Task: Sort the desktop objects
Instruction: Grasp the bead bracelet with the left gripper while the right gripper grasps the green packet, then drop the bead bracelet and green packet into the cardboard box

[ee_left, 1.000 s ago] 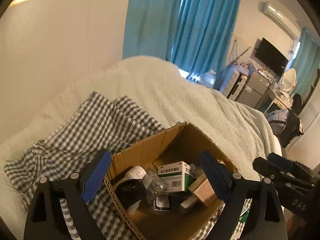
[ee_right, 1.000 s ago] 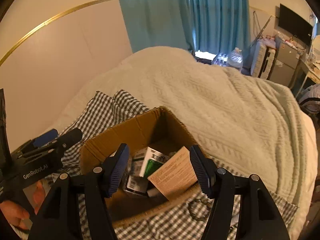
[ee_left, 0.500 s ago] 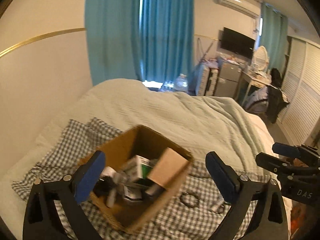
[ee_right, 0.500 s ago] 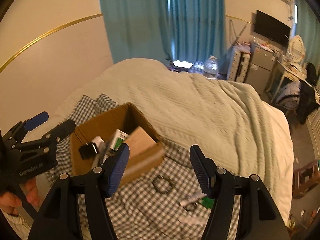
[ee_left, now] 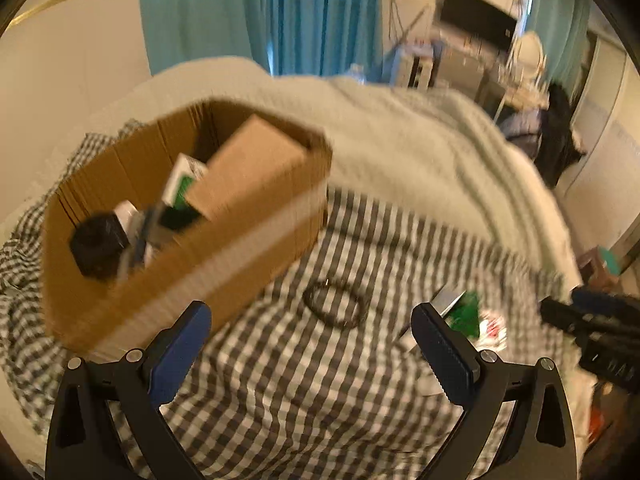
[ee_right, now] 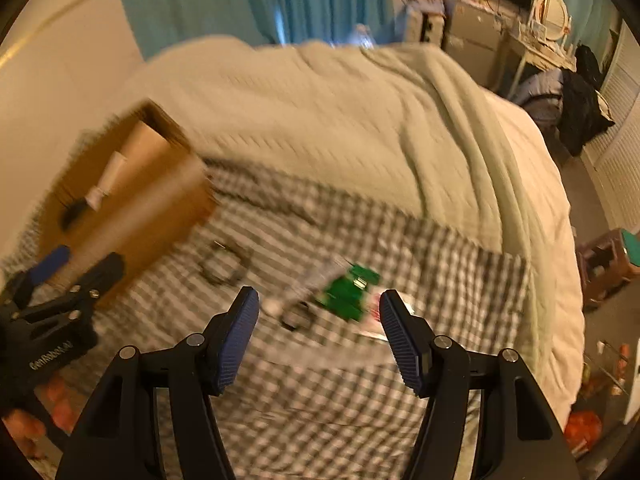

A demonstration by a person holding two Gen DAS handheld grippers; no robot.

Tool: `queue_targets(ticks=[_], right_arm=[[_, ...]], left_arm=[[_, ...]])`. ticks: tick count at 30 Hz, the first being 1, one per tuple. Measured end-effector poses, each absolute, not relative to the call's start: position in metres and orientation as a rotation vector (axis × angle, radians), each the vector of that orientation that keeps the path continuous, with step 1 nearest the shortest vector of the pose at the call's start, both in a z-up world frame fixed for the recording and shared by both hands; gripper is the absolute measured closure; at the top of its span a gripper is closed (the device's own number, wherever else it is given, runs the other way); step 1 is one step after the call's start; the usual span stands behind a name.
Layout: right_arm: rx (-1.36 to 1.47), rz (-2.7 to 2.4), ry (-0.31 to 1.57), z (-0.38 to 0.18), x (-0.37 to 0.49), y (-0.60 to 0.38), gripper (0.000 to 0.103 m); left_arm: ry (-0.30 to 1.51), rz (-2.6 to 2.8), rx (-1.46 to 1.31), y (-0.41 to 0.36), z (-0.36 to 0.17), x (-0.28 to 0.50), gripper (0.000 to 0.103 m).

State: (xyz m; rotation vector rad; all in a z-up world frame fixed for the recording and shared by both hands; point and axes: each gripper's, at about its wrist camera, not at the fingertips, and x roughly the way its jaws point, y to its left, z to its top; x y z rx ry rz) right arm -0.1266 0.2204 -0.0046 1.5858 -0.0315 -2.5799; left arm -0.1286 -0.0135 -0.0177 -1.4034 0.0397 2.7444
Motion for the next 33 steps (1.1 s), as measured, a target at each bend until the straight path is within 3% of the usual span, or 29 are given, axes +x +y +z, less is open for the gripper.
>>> queue_targets(ticks=[11, 17, 19, 21, 23, 25, 26, 33], right_arm=[[1.794, -2.478, -0.231, -0.123, -0.181, 0.245, 0.04], [1.764, -2.475, -0.328, -0.166, -0.204, 0.243, 0.04], [1.753, -2.467, -0.322, -0.17, -0.209, 0.241, 0.044], [1.726, -2.455, -0.296, -0.167, -0.211, 0.235, 0.065], [1.73, -2.465, -0.242, -0.166, -0.213, 0.232, 0.065], [1.723, -2.476, -0.221, -0.16, -0.21, 0.231, 0.066], [1.728, -2.479, -0.221, -0.158, -0.209, 0.232, 0.067], [1.768, -2.56, -0.151, -0.115, -0.184, 0.246, 0.068]], left_arm=[[0.235, 2.66, -1.612, 0.017, -0.135, -0.177, 0.0], [0.194, 2.646, -1.624, 0.021, -0.161, -0.205, 0.002], [0.183, 2.654, -1.613, 0.02, -0.163, -0.213, 0.019], [0.166, 2.673, -1.638, 0.017, -0.168, -0.216, 0.026], [0.11, 2.685, -1.648, 0.013, -0.167, -0.216, 0.04], [0.1, 2.673, -1.649, 0.012, -0.163, -0.213, 0.078], [0.114, 2.657, -1.647, 0.012, -0.159, -0.211, 0.088], [0.063, 2.607, -1.603, -0.004, -0.126, -0.172, 0.092]])
